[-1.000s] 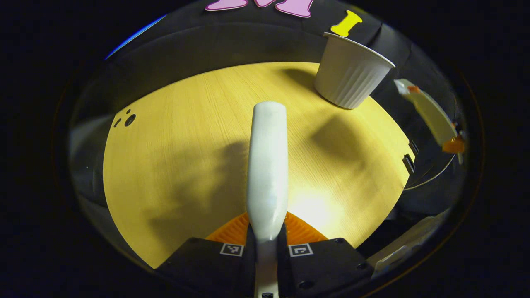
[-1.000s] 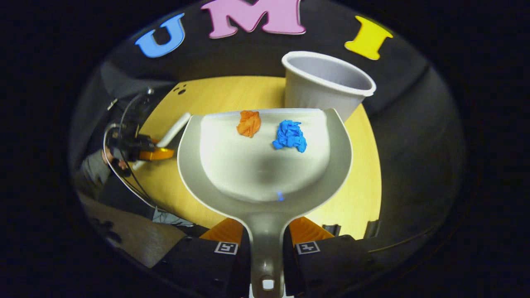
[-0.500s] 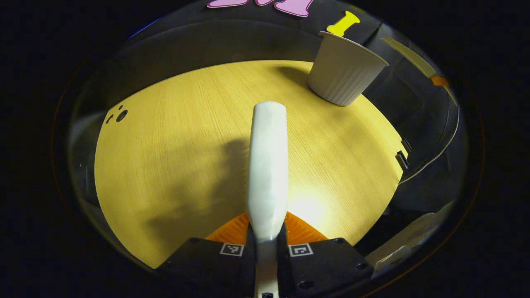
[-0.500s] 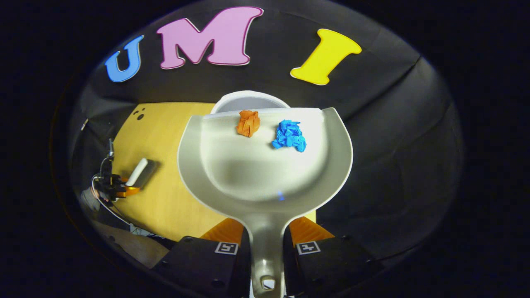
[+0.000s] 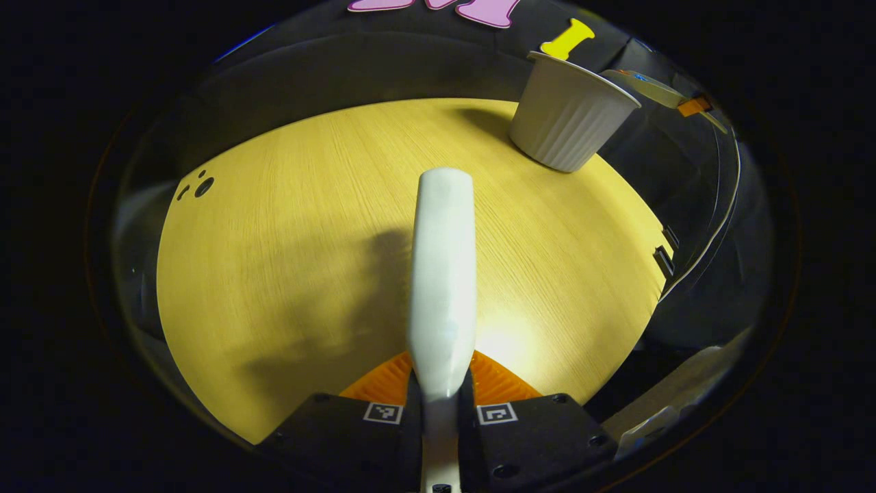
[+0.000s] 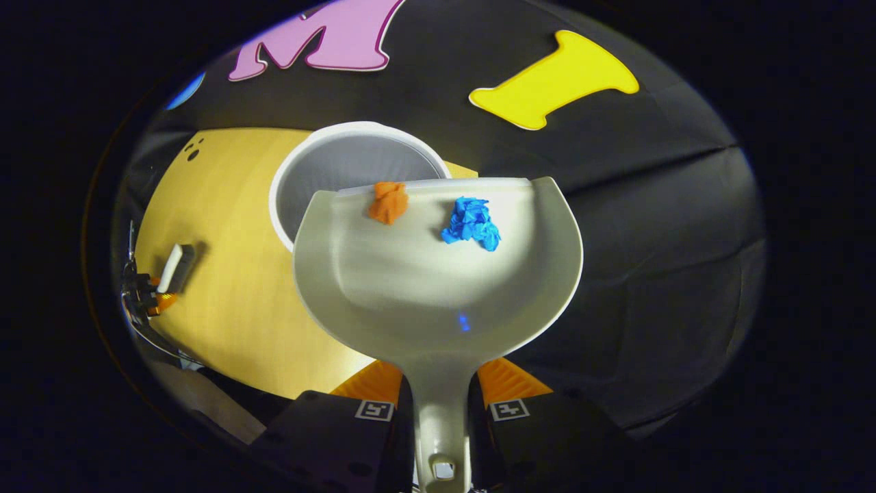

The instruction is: Pick up the small broom and dustpan from the desktop, sweep the trash into the dustpan with the broom, and then empty the trash into the garbage bin.

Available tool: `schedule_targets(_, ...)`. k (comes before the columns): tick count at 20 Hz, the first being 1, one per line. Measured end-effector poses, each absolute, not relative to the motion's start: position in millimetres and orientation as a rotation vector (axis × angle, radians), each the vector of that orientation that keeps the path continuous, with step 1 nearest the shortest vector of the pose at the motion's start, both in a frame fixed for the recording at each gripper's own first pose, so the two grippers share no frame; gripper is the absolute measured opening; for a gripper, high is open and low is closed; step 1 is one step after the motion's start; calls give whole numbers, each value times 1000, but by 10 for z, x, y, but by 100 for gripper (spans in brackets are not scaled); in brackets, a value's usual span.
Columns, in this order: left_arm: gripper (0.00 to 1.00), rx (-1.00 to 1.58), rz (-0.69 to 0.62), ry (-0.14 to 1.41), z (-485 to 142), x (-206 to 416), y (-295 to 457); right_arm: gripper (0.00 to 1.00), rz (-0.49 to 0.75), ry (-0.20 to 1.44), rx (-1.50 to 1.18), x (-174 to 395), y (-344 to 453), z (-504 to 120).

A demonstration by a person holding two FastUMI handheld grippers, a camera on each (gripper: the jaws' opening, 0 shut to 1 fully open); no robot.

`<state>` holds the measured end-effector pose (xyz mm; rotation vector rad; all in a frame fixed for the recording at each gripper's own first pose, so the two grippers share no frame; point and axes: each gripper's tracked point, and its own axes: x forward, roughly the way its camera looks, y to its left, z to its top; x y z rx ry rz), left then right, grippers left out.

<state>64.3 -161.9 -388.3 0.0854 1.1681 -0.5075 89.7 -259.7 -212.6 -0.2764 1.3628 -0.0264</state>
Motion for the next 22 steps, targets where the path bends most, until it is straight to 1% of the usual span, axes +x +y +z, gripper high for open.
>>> schedule_targets(1,25,84,-505,1172,-3885,645,-1622,36,-20,1389,-301,947,-2628,-2112)
schedule_targets(2,25,85,-503,1175,-3892,642,-1622,36,-12,1420,-329,993,-2684,-2117)
schedule_targets(3,25,85,-501,1178,-3892,647,-1625,40,1,1450,-357,1046,-2712,-2110)
schedule_targets(4,25,86,-500,1179,-3895,639,-1621,36,13,1483,-377,1096,-2729,-2107)
schedule_targets(7,25,82,-496,1176,-3878,659,-1628,36,30,1538,-404,1180,-2761,-2094)
schedule_targets(8,25,79,-495,1176,-3870,661,-1628,40,32,1543,-407,1191,-2767,-2080)
schedule_targets(9,25,76,-493,1176,-3863,667,-1635,36,34,1543,-403,1207,-2754,-2069)
schedule_targets(17,25,88,-490,1180,-3844,696,-1627,36,42,1526,-402,1172,-2751,-2050)
schedule_targets(20,25,97,-486,1178,-3836,699,-1613,36,36,1460,-365,1193,-2732,-1968)
schedule_targets(22,25,98,-482,1176,-3833,703,-1612,36,34,1385,-277,1198,-2641,-1872)
